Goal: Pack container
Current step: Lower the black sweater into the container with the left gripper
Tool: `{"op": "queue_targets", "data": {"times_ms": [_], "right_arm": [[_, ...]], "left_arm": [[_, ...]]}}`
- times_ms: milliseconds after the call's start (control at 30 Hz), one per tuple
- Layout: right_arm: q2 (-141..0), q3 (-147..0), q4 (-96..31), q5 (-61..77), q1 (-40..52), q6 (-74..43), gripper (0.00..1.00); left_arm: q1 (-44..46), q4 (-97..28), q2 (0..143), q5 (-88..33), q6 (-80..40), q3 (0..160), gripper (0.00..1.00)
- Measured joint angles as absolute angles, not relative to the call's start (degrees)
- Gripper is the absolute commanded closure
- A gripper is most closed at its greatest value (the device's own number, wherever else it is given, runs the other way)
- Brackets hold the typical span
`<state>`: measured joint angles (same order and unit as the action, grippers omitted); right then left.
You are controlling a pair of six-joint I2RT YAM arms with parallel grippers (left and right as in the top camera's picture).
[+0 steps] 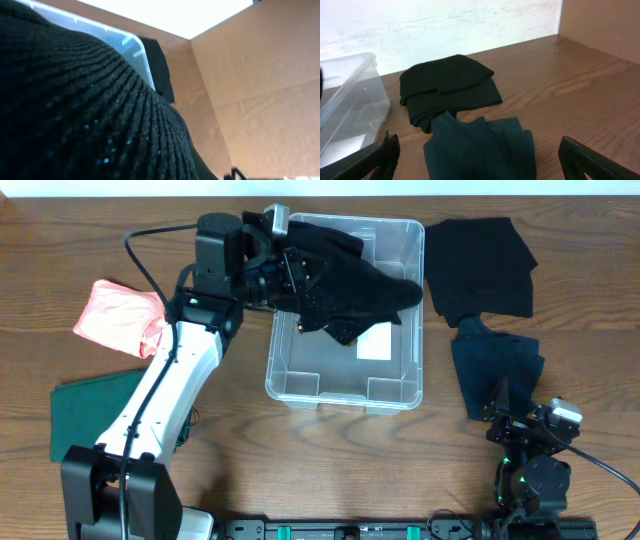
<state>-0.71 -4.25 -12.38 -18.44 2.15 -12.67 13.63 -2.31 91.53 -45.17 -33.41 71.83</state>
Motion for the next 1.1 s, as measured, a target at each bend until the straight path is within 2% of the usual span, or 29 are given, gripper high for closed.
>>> {"op": "queue_targets", "data": {"times_ms": [467,633,1100], "right_arm": [[-0.7,-4.3,-12.4,-18.4,2.2,-12.7,0.01],[-0.7,-4.3,-12.4,-18.4,2.2,-12.6,0.01],[-0.7,-4.3,-12.4,-18.4,2.2,-12.7,0.01]], "left_arm": [[22.4,11.0,91.8,-15.5,-42.2,72.1,0.94],[23.8,16.9,91.8,-11.4,-41.8,72.2,0.94],[29.8,15.5,97.0,-2.4,-38.1,72.4,0.94]]}}
